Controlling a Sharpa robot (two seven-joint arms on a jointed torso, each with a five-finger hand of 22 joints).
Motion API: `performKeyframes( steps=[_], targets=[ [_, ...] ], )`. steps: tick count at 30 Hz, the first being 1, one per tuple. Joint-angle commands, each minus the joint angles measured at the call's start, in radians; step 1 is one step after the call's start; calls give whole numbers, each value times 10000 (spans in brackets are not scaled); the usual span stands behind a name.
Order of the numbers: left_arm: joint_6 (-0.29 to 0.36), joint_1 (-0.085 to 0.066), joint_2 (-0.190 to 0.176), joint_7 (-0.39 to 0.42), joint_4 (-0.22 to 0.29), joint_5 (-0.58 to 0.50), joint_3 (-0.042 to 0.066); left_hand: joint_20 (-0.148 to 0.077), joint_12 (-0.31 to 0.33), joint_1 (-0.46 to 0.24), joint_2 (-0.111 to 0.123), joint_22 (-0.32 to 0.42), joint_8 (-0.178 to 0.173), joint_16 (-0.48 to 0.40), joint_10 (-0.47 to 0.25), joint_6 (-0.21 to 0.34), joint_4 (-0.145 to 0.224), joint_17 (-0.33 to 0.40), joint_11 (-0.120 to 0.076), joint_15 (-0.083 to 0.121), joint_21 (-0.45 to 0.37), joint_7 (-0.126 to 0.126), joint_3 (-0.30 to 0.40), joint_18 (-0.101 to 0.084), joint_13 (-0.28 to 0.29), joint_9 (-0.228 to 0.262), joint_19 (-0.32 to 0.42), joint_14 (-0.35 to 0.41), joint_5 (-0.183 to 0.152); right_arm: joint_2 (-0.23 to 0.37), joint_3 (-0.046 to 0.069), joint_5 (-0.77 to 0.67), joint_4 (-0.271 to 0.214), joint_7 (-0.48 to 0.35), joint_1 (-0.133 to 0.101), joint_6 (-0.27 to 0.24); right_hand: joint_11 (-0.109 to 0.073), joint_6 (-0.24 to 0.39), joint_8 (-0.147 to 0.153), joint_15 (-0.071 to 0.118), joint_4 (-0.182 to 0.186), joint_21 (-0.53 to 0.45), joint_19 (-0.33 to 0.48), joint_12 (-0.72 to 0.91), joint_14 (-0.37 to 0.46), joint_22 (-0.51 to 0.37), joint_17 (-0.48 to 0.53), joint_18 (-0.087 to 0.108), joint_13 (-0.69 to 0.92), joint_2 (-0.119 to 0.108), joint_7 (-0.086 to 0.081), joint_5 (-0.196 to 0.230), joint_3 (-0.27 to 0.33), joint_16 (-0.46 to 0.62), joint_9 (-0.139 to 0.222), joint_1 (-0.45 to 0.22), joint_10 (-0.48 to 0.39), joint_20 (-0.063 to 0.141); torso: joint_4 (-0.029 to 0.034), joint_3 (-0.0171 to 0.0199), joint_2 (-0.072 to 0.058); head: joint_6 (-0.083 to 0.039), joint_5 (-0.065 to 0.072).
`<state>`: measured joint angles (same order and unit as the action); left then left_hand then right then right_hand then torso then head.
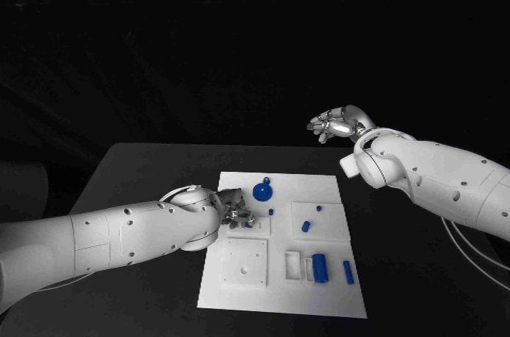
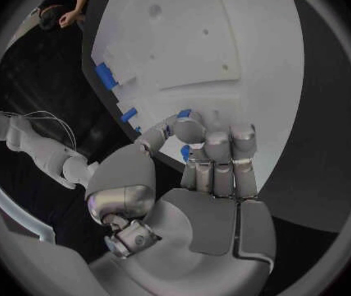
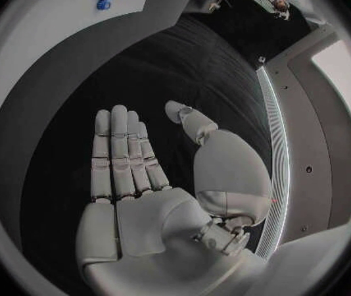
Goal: Assemble the parts on the task board
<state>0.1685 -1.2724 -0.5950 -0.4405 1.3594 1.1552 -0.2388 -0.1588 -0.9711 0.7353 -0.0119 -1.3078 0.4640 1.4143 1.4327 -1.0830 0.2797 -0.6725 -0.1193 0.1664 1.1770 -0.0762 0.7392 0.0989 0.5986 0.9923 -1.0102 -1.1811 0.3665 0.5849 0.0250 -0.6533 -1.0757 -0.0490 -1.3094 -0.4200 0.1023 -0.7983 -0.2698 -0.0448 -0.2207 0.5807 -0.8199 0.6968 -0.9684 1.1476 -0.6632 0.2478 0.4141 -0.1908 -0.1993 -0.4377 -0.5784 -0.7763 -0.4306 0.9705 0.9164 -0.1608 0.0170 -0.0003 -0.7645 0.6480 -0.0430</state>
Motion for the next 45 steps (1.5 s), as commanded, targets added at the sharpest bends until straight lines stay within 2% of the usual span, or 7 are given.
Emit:
performKeyframes(
  steps=[1, 16, 30, 31, 33, 34, 45],
  targets=[
    [-420, 35, 88, 34, -10, -94, -23, -1144, -61, -67, -75, -111, 36, 55, -259, -2032, 64, 17, -281, 755, 42, 1233, 786, 75, -4, -4, -94, -310, -157, -7, 4, -26, -2, -31, 4, 159, 14, 2, -57, -38, 1, -14, 15, 61, 52, 11, 14, 140, -14, 98, -76, -44, 46, 62, 16, -21, -39, -45, -7, -1, -6, 22, -2],
    [-518, 37, 207, 78, -72, -67, -23, -1130, -127, -156, -178, -101, 46, 107, -240, -2098, 14, 27, -265, 733, 39, 1238, 739, 63, 8, 0, -107, -329, -289, -31, 4, -26, 15, -21, 4, 212, 15, 5, -57, -40, -8, -18, 24, 67, 59, 12, 15, 140, -30, 104, -78, -67, 44, 62, 21, -17, -45, -47, 4, -5, 2, 39, 30],
    [-613, 37, 258, 135, -37, -136, -22, -1125, -202, -233, -191, -97, 60, 164, -227, -2154, -20, 29, -251, 714, 40, 1249, 702, 58, 29, 7, -116, -345, -365, -34, 4, -26, 16, -20, 10, 214, 20, 10, -66, -50, -40, -22, 41, 126, 80, 33, 20, 140, -131, 120, -81, -341, 38, 51, 48, -16, -64, -57, 14, -13, 2, 49, 51],
    [-613, 37, 259, 140, -37, -142, -22, -1124, -216, -253, -197, -96, 61, 173, -227, -2162, -34, 30, -247, 710, 39, 1250, 694, 58, 33, 8, -117, -345, -394, -34, 4, -26, 17, -21, 10, 215, 20, 10, -66, -50, -41, -22, 41, 128, 80, 34, 20, 140, -133, 120, -81, -347, 38, 51, 49, -16, -65, -58, 13, -12, 1, 50, 52],
    [-606, 37, 261, 145, -44, -144, -22, -1124, -274, -336, -210, -91, 64, 210, -230, -2197, -144, 40, -231, 694, 36, 1259, 658, 59, 46, 11, -125, -344, -853, -36, 4, -26, 20, -21, 10, 218, 20, 11, -66, -50, -43, -23, 42, 131, 82, 35, 20, 140, -139, 121, -81, -359, 38, 50, 51, -16, -66, -58, 9, -9, 2, 47, 51],
    [-605, 37, 262, 148, -48, -151, -22, -1124, -293, -354, -199, -91, 61, 219, -236, -2203, -184, 47, -228, 690, 35, 1260, 662, 61, 49, 10, -124, -340, -977, -35, 4, -26, 19, -21, 10, 216, 20, 11, -66, -50, -44, -23, 43, 133, 82, 35, 20, 140, -142, 121, -82, -367, 37, 50, 52, -16, -66, -58, 7, -9, 4, 47, 50],
    [-584, 37, 270, 152, -84, -161, -22, -1126, -342, -422, -98, -92, 59, 248, -248, -2225, -328, 66, -220, 685, 36, 1265, 644, 65, 51, 12, -126, -333, -1191, -41, 4, -27, 18, -14, 12, 242, 22, 13, -68, -53, -51, -25, 47, 146, 87, 39, 22, 140, -164, 124, -83, -416, 36, 48, 58, -14, -72, -60, 8, -10, 5, 45, 60]
  ],
)
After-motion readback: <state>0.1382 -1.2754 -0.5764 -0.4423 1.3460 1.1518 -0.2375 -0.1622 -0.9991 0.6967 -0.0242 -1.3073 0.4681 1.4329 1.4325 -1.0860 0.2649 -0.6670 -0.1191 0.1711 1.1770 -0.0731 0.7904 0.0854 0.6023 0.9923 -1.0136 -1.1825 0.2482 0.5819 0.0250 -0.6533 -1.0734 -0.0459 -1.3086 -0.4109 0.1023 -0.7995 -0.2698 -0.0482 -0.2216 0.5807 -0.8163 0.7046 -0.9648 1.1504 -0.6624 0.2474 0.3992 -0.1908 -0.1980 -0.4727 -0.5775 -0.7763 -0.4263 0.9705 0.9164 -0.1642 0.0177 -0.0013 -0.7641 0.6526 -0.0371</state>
